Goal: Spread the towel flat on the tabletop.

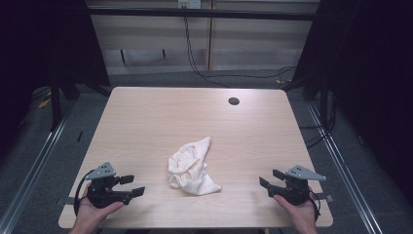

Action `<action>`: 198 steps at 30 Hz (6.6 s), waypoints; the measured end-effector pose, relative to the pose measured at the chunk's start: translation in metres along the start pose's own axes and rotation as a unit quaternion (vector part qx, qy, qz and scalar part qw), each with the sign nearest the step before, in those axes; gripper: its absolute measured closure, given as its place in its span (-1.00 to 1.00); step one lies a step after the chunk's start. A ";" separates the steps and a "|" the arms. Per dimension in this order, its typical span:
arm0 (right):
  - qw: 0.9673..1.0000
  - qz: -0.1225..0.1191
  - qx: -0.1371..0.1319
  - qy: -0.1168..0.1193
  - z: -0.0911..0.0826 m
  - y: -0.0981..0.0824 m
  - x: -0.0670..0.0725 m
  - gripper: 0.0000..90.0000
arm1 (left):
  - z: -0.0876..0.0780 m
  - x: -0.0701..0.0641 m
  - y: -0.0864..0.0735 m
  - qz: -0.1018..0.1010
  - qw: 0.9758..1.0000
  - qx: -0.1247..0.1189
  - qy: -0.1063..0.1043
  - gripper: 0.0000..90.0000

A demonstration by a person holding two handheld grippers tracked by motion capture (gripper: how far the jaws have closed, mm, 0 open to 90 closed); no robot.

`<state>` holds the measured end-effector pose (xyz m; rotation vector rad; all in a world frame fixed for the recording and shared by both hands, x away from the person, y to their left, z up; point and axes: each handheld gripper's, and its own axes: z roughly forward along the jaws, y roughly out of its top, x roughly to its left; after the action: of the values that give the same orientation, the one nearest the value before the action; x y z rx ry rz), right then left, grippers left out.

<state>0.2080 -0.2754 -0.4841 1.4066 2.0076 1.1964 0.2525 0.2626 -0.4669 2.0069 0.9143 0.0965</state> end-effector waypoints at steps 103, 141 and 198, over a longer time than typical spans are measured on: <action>0.994 -0.035 0.044 0.089 0.006 0.002 0.022 -0.29 | 0.152 -0.028 0.067 0.111 0.987 0.088 -0.075 0.57; 0.987 -0.070 0.064 0.132 0.042 0.054 0.032 0.14 | 0.091 -0.077 0.071 0.141 0.975 0.060 -0.161 -0.29; 0.973 -0.052 0.102 0.201 0.109 0.059 0.031 0.86 | 0.087 -0.070 0.035 0.140 0.983 0.026 -0.118 0.35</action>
<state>0.3070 -0.1950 -0.4906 1.2004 2.5094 1.3455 0.2563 0.1455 -0.4725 2.1309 0.4854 -0.0099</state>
